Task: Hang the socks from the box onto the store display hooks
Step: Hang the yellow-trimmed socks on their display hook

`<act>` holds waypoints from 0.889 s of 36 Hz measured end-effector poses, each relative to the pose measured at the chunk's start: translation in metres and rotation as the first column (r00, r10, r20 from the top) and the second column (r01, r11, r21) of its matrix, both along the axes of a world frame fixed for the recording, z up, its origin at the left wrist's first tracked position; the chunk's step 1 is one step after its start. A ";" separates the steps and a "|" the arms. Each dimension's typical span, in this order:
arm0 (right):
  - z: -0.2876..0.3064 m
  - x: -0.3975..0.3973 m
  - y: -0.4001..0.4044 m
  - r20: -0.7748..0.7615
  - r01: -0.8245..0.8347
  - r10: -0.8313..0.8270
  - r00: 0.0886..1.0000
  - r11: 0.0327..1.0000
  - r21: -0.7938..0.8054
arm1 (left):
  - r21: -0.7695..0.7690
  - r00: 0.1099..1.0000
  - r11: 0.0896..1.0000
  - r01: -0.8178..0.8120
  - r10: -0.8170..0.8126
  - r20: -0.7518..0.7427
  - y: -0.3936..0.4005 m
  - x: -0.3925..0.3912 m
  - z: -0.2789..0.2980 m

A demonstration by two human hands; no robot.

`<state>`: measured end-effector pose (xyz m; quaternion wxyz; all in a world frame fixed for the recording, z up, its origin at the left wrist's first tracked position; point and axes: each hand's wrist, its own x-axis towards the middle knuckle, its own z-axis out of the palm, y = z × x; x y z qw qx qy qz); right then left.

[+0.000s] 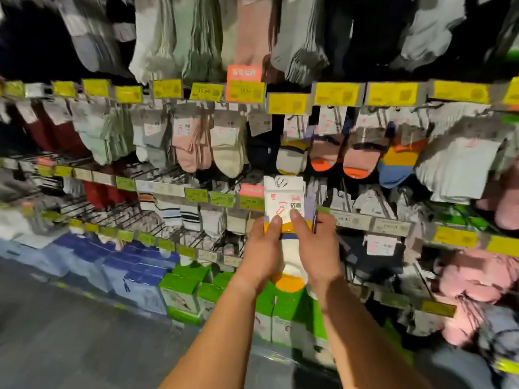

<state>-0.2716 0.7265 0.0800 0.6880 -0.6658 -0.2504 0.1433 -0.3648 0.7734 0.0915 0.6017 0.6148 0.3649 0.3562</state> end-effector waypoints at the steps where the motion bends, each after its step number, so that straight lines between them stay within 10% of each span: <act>1: 0.001 0.002 0.010 0.028 0.038 -0.038 0.999 0.999 0.010 | -0.004 1.000 1.000 0.017 -0.017 -0.003 0.009 0.002 0.005; 11: 0.002 0.017 0.083 0.120 0.191 -0.185 0.975 0.981 -0.043 | -0.080 0.994 0.993 0.088 -0.082 0.074 0.102 0.034 -0.013; 21: -0.002 0.012 0.134 -0.147 0.255 -0.246 0.958 0.966 0.043 | -0.344 0.917 0.865 0.365 -0.270 0.294 0.175 0.049 -0.023; 32: 0.001 0.005 0.149 -0.209 0.254 -0.225 0.952 0.959 0.125 | -0.210 0.842 0.858 0.469 -0.362 0.401 0.191 0.052 -0.023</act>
